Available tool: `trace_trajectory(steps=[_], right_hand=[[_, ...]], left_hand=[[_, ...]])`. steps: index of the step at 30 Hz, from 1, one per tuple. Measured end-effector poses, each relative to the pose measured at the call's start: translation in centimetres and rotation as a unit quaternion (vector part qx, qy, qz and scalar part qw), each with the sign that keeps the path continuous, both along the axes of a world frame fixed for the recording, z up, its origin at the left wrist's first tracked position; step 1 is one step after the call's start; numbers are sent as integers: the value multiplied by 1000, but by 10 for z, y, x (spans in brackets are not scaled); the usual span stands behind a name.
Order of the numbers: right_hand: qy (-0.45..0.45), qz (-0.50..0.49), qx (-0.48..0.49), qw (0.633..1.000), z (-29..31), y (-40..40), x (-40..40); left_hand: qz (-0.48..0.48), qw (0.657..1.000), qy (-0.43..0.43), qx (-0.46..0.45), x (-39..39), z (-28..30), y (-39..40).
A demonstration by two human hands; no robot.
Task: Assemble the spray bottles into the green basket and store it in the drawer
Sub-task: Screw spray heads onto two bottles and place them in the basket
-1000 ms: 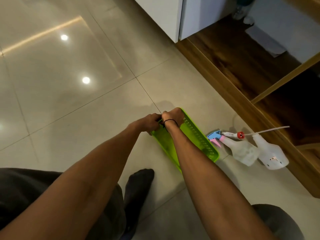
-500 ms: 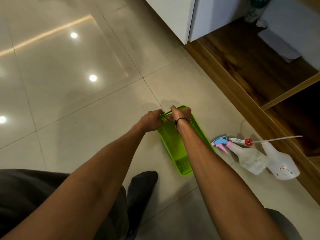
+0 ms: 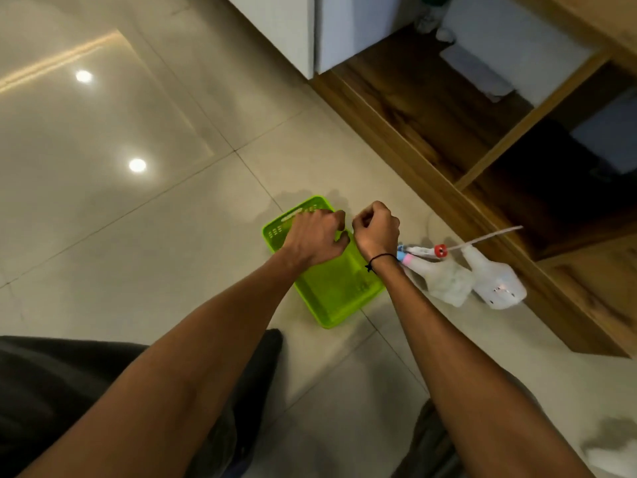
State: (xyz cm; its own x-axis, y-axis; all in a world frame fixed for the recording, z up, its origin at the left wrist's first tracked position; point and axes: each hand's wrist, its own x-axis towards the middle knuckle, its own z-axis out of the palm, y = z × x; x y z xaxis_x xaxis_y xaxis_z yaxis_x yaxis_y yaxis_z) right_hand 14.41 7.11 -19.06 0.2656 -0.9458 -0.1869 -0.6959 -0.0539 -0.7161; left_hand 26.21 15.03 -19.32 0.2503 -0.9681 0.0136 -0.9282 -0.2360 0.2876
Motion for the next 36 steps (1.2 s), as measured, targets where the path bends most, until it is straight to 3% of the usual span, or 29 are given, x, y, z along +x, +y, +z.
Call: trace_trajectory(steps=[7, 12, 16, 26, 36], right_hand=[[108, 62, -76, 989, 1, -18, -82], [332, 153, -127, 922, -10, -20, -129], [421, 189, -114, 880, -25, -19, -149], [477, 209, -94, 848, -37, -9, -155], [352, 107, -157, 917, -4, -26, -127]], left_hand=[[-4, 999, 40, 14, -51, -8, -22], [-35, 998, 43, 13, -76, -12, -38], [-62, 998, 6, 4, -92, -21, -38], [-68, 998, -3, 13, -80, -21, -19], [35, 998, 46, 9, -49, -9, -6]])
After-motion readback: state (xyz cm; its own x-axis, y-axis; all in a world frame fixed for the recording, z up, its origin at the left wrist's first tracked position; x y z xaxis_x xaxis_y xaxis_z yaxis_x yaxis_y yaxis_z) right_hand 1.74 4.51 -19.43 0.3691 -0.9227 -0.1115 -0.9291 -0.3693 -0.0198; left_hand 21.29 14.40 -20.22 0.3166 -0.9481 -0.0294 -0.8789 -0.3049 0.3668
